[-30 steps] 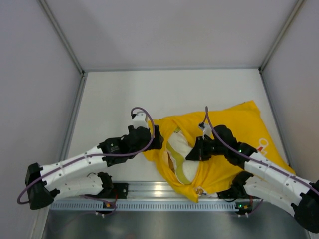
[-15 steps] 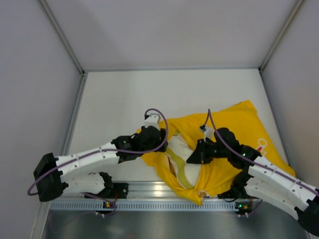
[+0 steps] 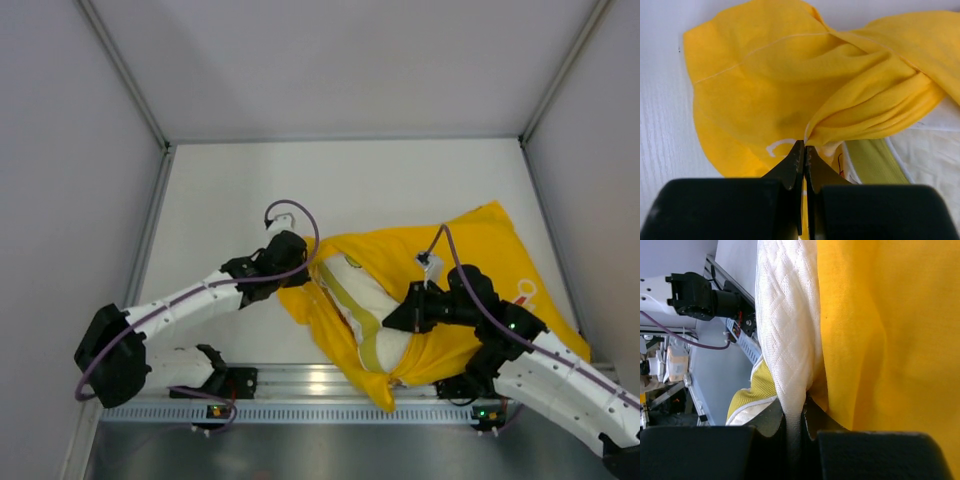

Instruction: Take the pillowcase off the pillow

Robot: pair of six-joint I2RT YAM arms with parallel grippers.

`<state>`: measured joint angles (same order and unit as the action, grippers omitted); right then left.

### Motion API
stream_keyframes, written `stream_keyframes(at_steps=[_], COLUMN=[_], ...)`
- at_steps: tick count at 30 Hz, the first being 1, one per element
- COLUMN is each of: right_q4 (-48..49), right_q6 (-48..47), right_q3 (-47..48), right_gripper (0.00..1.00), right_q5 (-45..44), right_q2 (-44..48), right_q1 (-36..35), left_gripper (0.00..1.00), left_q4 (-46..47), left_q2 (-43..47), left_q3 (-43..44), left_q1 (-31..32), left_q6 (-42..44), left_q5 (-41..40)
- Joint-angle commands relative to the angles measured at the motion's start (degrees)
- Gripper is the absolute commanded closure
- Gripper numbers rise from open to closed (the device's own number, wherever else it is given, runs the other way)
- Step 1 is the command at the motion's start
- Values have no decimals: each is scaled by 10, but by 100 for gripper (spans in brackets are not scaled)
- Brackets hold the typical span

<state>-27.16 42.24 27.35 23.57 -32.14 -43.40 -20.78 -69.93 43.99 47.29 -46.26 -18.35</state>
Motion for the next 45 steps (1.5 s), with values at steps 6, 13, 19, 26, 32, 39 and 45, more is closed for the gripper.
stream_keyframes(at_steps=[6, 13, 19, 26, 32, 39, 45], right_q4=[-108, -140, -91, 9, 70, 109, 111], right_q6=[1, -1, -6, -11, -11, -39, -5], right_q3=[61, 73, 122, 201, 193, 134, 125], right_gripper=[100, 100, 100, 100, 100, 100, 100], right_q5=[65, 55, -18, -41, -20, -18, -76], right_q2=[78, 98, 20, -112, -187, -181, -197], right_q1=[-13, -13, -13, -11, -12, -13, -11], left_gripper=[100, 100, 100, 77, 16, 11, 12], left_q4=[32, 21, 129, 138, -2, -129, -61], left_q2=[-34, -85, -28, 97, 256, 219, 215], left_q3=[27, 116, -18, -82, -29, 68, 14], left_q1=[-109, -142, -84, -57, -43, -43, 0], left_q6=[42, 62, 40, 69, 56, -52, -106], left_q5=[-12, 23, 84, 177, 106, 124, 154])
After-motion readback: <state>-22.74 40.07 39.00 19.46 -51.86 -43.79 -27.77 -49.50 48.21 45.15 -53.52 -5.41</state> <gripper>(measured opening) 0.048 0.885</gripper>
